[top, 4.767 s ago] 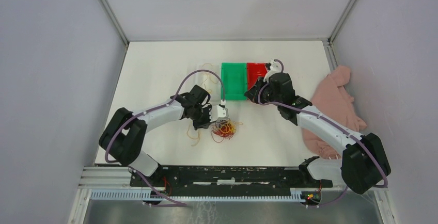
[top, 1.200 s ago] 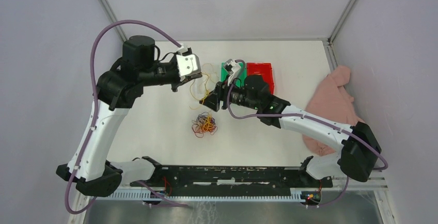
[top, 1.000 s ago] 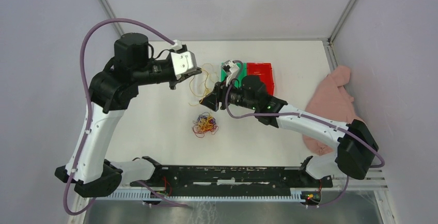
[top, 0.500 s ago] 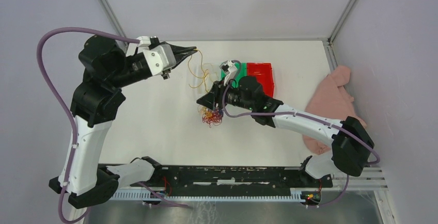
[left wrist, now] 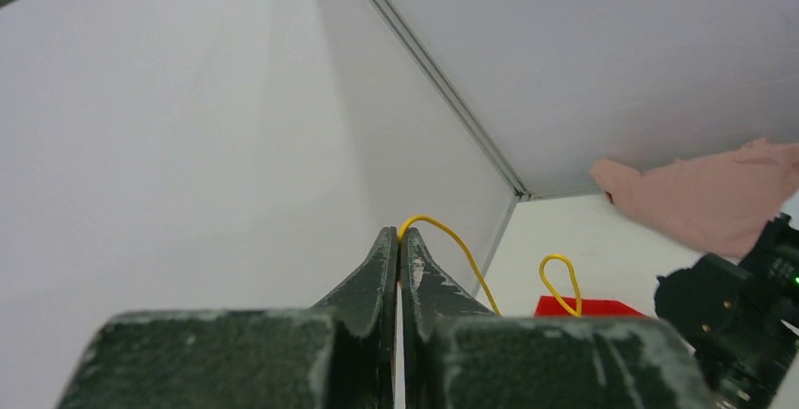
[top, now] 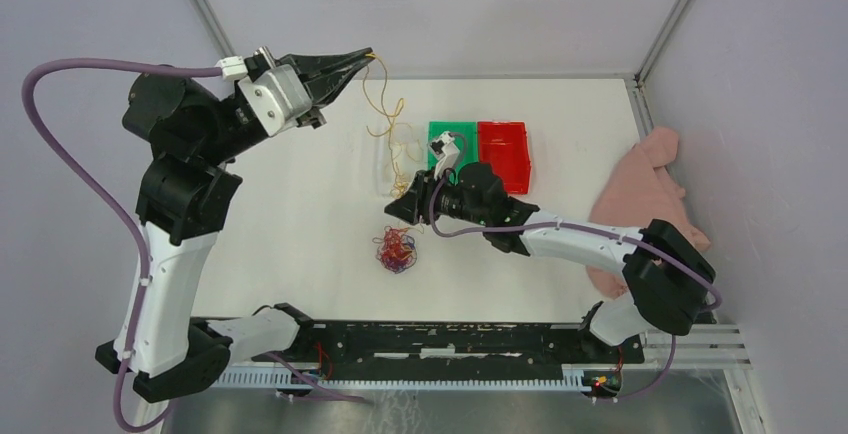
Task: Untangle the cables
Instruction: Untie the cable.
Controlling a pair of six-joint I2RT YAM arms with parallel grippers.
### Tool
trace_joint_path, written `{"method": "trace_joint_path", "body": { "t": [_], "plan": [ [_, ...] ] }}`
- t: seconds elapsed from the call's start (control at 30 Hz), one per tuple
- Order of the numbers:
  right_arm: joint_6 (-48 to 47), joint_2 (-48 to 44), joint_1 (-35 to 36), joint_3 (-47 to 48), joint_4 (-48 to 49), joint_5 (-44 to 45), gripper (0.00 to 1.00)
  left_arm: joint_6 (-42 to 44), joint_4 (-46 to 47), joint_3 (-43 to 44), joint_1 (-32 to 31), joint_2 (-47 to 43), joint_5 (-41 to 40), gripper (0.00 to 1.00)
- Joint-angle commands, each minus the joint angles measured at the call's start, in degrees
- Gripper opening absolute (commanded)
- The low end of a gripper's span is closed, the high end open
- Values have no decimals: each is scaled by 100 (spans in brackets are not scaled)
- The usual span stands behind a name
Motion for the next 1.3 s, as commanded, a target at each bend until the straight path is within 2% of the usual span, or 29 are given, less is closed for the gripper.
{"method": "trace_joint_path", "body": {
  "t": [0.0, 0.43, 1.03, 1.27],
  "plan": [
    [200, 169, 35, -280, 504, 140, 45, -275, 933, 356, -36, 71, -309, 3],
    [378, 544, 61, -783, 772, 247, 46, -42, 2200, 1307, -30, 518, -846, 3],
    [345, 549, 81, -1102, 731, 454, 48, 881, 4473, 2711, -28, 1306, -1861, 3],
    [383, 625, 81, -1186, 732, 535, 48, 1121, 5089, 2772, -37, 1410, -1947, 3]
  ]
}}
